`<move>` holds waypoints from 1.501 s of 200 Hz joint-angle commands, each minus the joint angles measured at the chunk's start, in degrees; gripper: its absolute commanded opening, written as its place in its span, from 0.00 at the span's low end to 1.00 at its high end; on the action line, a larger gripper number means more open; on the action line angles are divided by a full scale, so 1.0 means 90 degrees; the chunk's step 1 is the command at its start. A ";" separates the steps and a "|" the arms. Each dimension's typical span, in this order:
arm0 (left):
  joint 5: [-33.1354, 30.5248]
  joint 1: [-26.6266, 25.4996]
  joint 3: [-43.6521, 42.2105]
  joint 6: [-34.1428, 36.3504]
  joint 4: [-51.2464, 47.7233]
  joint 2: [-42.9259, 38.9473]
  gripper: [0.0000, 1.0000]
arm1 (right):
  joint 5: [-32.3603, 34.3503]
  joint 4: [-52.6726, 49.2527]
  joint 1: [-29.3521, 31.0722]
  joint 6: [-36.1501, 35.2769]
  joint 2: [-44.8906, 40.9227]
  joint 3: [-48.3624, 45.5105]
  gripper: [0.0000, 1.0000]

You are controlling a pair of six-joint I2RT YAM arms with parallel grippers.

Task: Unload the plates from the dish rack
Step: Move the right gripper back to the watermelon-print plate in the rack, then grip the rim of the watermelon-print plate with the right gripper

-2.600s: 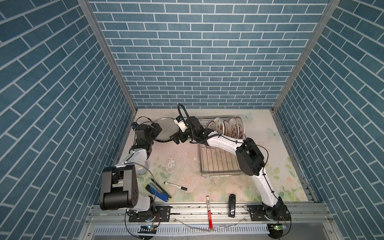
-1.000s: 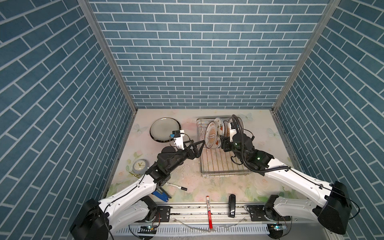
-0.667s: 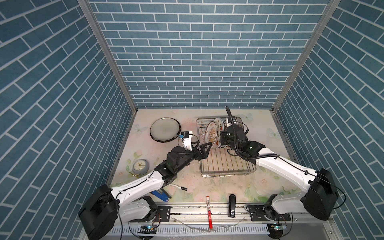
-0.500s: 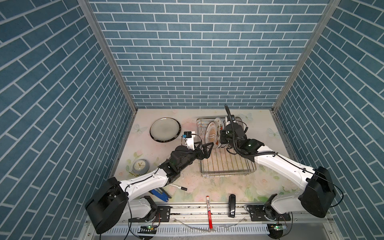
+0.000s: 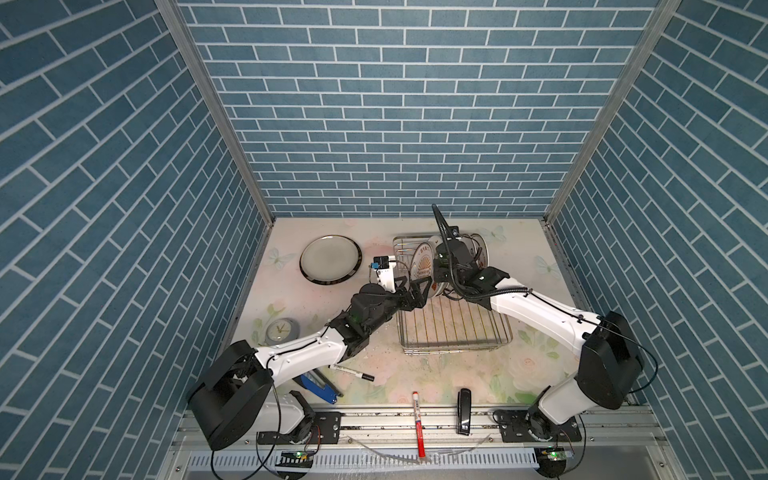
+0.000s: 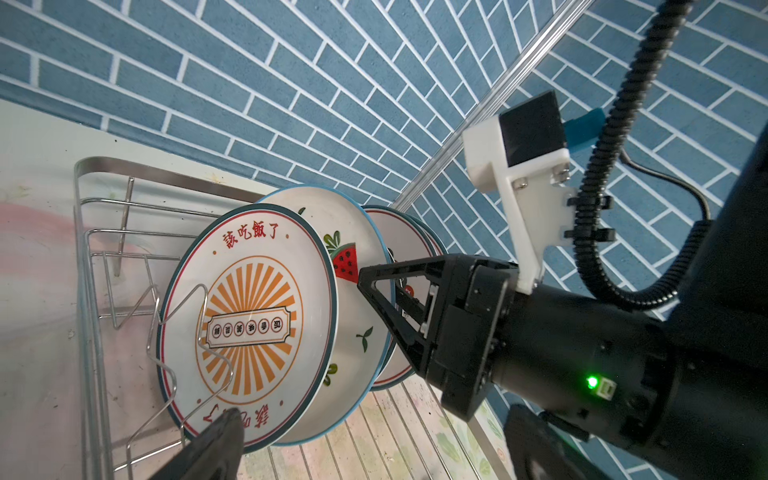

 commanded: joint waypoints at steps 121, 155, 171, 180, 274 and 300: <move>-0.0351 -0.0021 -0.0828 0.0005 0.0772 -0.0128 1.00 | 0.1707 -0.0353 0.0256 0.0578 0.0742 0.0719 0.18; -0.0321 -0.0021 -0.0878 -0.0017 0.0872 -0.0119 1.00 | 0.1736 -0.0390 0.0286 0.0515 0.0829 0.0867 0.09; -0.0314 -0.0021 -0.0910 -0.0011 0.0956 -0.0100 1.00 | 0.1763 -0.0444 0.0304 0.0483 0.0889 0.0959 0.09; -0.0323 -0.0021 -0.0910 -0.0008 0.0934 -0.0101 1.00 | 0.1798 -0.0474 0.0321 0.0478 0.0908 0.0985 0.09; -0.0376 -0.0021 -0.1105 -0.0015 0.1043 -0.0260 1.00 | 0.2584 -0.0404 0.0554 -0.0016 0.0636 0.1303 0.07; -0.0400 -0.0021 -0.1120 -0.0001 0.0963 -0.0360 1.00 | 0.2671 -0.0208 0.0637 -0.0247 0.0381 0.1200 0.07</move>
